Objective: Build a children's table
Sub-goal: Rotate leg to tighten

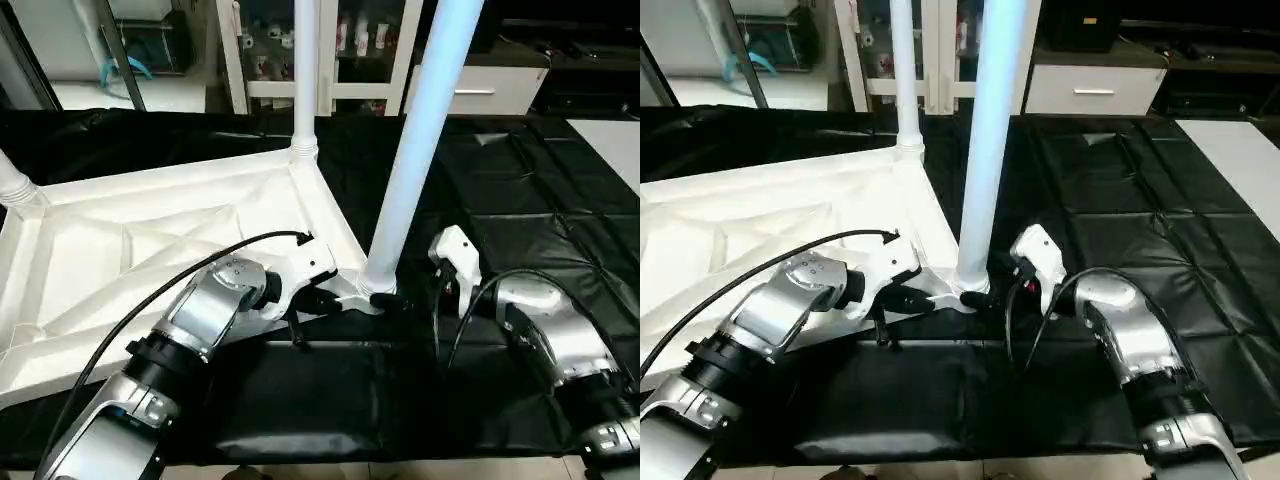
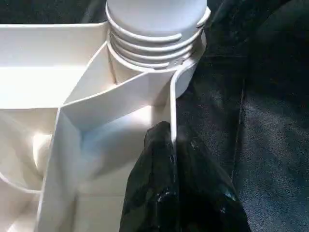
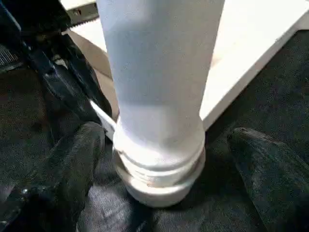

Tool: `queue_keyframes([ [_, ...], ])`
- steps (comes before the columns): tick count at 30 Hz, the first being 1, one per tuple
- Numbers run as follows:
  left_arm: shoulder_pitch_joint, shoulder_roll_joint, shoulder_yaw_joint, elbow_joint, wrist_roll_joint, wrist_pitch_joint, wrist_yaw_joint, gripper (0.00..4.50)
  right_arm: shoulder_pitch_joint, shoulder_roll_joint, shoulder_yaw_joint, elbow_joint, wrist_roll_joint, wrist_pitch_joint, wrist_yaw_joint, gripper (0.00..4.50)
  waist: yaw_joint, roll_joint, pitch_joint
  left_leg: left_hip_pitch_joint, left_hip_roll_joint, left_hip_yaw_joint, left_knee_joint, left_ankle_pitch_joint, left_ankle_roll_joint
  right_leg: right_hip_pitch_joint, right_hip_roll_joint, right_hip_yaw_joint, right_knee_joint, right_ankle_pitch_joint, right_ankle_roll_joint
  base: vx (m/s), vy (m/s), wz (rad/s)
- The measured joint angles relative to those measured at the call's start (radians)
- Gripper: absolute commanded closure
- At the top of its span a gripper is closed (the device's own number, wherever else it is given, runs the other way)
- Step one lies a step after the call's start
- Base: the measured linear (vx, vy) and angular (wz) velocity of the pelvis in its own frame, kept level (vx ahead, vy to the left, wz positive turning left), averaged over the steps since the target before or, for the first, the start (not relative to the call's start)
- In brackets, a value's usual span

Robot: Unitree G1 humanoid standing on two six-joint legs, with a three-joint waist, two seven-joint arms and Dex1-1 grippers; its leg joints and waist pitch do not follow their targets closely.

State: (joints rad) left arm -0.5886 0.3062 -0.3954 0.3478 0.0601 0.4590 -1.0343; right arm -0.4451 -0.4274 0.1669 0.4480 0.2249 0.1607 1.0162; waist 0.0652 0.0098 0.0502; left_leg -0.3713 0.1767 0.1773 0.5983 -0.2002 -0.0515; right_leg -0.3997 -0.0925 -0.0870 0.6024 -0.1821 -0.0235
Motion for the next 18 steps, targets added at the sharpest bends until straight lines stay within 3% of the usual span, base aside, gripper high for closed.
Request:
queue_keyframes([
  [18,0.0,0.006,-0.007,-0.003,-0.006,0.006,-0.012,4.5,-0.021,0.024,-0.004,0.069,0.0,-0.045,0.053,1.75,0.0,0.0,0.0,0.001,0.0,0.0,0.003,0.001,0.002,0.0,0.0,0.0,0.004,0.0,0.0,0.0,0.0,0.0],
])
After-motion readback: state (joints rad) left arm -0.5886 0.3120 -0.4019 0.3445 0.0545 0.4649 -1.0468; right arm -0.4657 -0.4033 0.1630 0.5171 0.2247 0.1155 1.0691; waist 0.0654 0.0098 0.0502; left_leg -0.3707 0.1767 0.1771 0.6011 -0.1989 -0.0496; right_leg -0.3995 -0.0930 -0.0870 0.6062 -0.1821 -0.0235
